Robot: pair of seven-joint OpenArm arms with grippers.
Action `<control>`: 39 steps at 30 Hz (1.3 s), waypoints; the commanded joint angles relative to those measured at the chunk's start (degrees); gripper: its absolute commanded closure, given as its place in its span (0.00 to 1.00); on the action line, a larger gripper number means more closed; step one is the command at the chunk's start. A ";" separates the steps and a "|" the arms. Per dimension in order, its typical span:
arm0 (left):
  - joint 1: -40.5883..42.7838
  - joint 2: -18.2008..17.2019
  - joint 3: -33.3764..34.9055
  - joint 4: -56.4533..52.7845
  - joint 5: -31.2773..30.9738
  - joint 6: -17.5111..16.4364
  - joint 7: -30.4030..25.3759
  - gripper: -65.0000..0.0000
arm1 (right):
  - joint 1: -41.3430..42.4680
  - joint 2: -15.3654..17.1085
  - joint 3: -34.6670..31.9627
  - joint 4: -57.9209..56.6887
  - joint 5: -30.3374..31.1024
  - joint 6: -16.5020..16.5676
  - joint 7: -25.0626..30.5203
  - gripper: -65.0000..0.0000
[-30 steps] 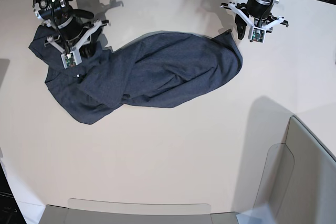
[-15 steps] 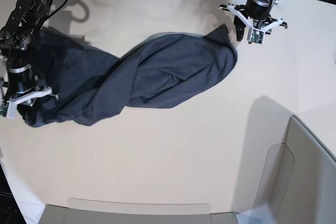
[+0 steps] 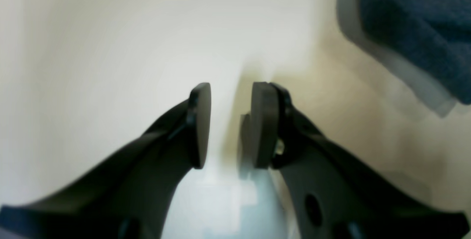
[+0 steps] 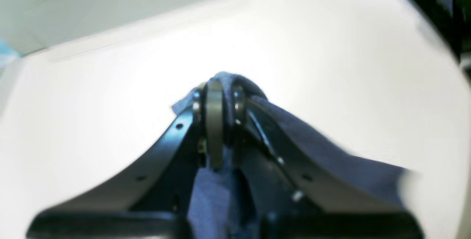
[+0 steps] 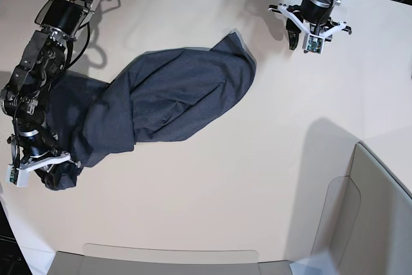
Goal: Layout the t-shirt on the table in an organized manner, then fold the t-shirt properly
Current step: 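Grasp the shirt's other end with the left gripper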
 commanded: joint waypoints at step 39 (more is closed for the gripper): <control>-12.09 -19.41 53.59 -11.78 56.74 -0.59 2.10 0.65 | -13.45 1.03 -0.13 9.58 -0.03 0.44 0.67 1.00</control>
